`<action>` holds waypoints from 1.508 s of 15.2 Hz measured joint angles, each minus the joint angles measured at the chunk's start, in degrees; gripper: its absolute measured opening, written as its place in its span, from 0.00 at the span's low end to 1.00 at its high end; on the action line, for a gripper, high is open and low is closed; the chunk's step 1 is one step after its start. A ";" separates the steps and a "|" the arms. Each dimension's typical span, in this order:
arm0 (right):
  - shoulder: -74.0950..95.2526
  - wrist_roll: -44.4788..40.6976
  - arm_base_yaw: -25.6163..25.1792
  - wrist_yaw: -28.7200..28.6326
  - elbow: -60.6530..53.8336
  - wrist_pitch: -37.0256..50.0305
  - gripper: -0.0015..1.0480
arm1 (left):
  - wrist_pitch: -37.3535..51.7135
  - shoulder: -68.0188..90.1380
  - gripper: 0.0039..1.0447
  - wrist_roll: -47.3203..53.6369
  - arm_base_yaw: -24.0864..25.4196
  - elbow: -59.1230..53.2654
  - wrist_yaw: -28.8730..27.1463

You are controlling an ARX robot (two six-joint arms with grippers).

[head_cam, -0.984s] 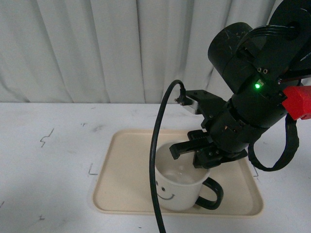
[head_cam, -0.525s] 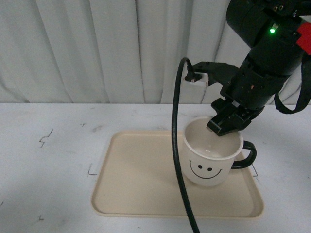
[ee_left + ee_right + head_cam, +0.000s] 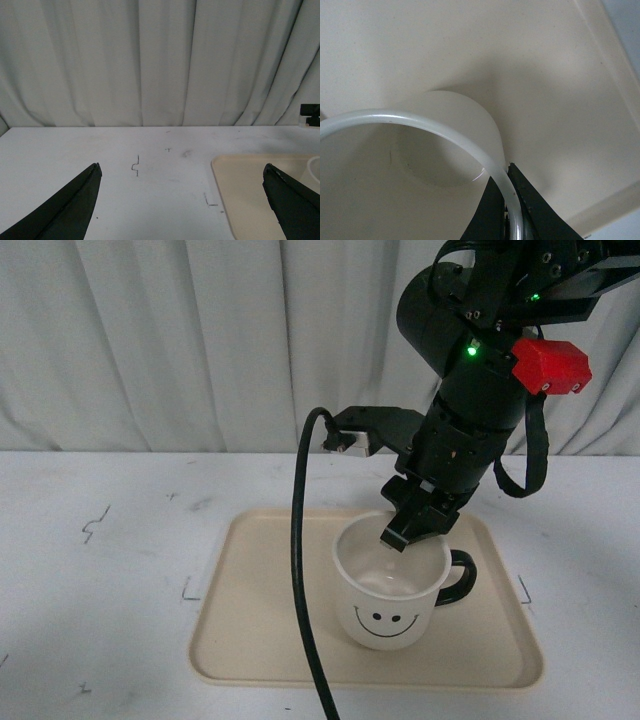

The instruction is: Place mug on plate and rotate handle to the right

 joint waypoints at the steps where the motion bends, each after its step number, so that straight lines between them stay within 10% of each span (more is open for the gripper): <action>1: 0.28 -0.42 0.13 -0.42 0.09 0.33 0.03 | 0.00 0.00 0.94 0.00 0.00 0.00 0.00; 7: 0.94 -4.48 1.46 -0.94 0.76 -1.60 0.04 | 0.00 0.00 0.94 0.00 0.00 0.00 0.00; 13: -2.16 -3.30 0.74 -14.03 1.66 -3.39 0.65 | -0.02 0.00 0.94 0.00 0.00 0.00 0.02; 14: -6.36 -1.31 0.63 -22.71 0.61 -0.33 0.75 | 0.00 0.00 0.94 0.00 0.00 0.00 -0.02; 15: -13.49 3.91 1.44 -18.82 -5.79 17.33 0.76 | 0.02 0.00 0.94 0.00 0.00 0.00 -0.02; 18: -34.56 26.10 -0.44 21.03 -41.88 74.64 0.43 | 0.02 0.00 0.94 0.00 0.00 0.00 -0.07; 23: -50.07 33.88 -8.61 20.41 -75.17 102.92 0.02 | 0.02 0.00 0.94 0.00 0.00 0.00 -0.04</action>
